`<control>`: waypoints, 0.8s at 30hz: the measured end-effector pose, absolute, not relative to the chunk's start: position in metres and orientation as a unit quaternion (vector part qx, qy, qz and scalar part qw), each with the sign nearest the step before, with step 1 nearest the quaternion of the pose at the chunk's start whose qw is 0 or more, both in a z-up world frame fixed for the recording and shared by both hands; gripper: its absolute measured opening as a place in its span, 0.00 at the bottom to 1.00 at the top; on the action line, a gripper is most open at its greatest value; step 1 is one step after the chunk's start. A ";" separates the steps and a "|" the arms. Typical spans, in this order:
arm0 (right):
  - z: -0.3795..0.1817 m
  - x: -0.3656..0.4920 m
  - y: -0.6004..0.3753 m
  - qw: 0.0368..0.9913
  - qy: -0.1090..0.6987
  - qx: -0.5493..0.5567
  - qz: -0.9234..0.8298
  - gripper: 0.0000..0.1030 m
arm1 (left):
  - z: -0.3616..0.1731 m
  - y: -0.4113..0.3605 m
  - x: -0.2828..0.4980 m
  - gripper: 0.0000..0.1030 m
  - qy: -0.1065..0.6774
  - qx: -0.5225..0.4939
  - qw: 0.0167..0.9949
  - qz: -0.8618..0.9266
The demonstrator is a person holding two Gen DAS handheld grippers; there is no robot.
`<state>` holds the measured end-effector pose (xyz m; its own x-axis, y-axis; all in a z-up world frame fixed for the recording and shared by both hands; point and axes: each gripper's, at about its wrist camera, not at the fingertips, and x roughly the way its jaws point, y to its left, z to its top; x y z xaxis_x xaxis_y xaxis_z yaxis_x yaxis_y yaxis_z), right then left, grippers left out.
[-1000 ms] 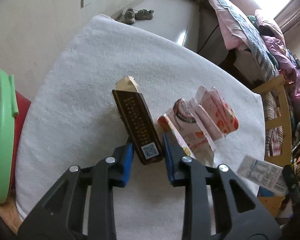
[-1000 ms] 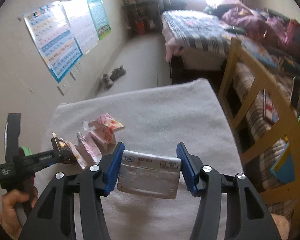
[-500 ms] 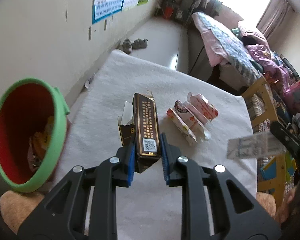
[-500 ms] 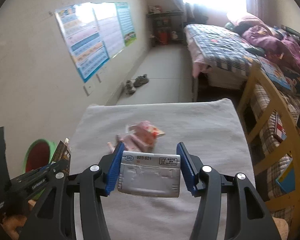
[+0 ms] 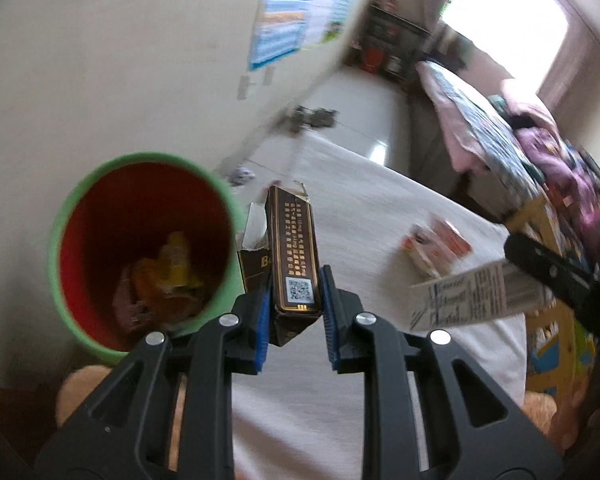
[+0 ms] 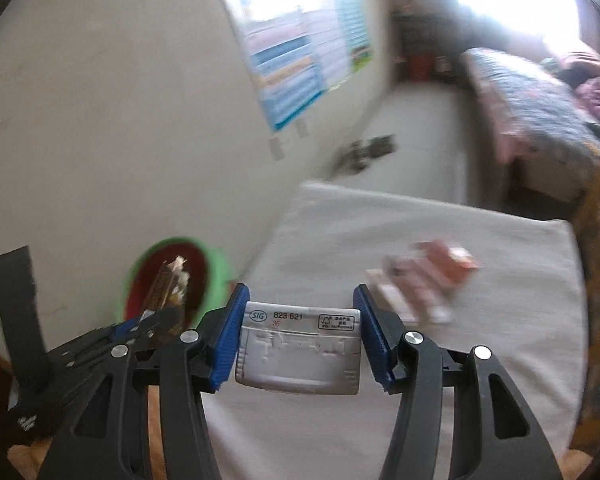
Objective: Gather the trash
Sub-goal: 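Carry the chocolate box and white carton over the red bucket, then open both grippers to drop the boxes into the bucket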
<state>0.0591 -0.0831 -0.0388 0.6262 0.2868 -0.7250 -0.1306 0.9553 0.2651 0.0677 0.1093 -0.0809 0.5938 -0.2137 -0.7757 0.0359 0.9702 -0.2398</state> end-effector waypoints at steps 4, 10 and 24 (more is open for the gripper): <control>-0.047 0.081 -0.032 0.879 0.431 0.093 0.181 0.51 | -0.086 0.173 0.072 0.21 0.448 -0.148 0.882 -0.011; -0.070 0.116 0.034 0.855 0.456 0.084 0.233 0.51 | -0.099 0.227 0.085 0.21 0.457 -0.172 0.872 0.042; -0.077 0.149 0.054 0.831 0.463 0.143 0.271 0.61 | -0.133 0.243 0.085 0.66 0.480 -0.196 0.851 0.079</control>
<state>0.1489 0.0543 -0.0772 0.4234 0.5837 -0.6928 -0.3187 0.8118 0.4892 0.0850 0.2429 -0.1328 0.5269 -0.0543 -0.8482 -0.3228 0.9104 -0.2587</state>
